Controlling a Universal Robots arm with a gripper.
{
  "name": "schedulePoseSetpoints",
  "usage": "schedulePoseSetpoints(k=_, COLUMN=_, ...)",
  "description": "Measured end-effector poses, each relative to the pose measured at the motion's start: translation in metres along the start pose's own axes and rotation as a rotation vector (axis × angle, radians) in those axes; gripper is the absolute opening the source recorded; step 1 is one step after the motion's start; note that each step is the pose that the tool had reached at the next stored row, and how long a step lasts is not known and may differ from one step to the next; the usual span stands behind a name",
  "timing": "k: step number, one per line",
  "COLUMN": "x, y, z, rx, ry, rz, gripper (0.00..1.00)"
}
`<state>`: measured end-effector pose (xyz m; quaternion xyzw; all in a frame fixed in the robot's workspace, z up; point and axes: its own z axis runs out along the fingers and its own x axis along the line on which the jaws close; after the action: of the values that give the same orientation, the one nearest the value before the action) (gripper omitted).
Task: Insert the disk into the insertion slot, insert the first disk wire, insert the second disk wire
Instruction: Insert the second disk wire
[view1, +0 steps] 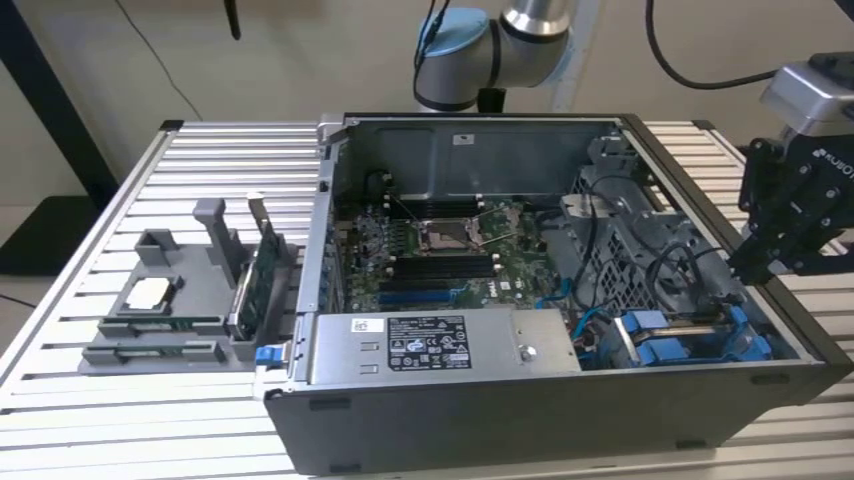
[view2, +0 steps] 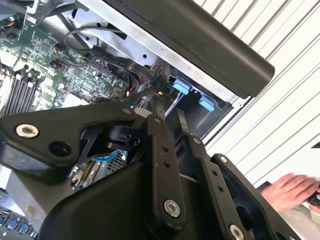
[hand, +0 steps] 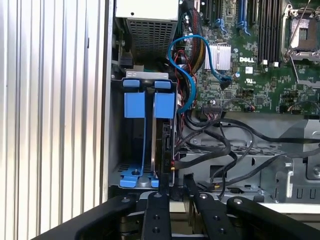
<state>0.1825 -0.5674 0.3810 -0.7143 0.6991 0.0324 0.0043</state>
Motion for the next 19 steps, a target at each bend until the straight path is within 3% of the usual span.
schedulePoseSetpoints(k=10, x=-0.0048, y=-0.0016, z=0.0005, rx=-0.0001, ry=0.0, rz=0.0, gripper=0.26)
schedulePoseSetpoints(k=15, x=-0.006, y=-0.0071, z=0.0017, rx=0.0, ry=-0.0001, rz=0.0, gripper=0.26)
schedulePoseSetpoints(k=19, x=-0.0059, y=-0.0105, z=0.0035, rx=0.0, ry=-0.0045, rz=0.0, gripper=0.26)
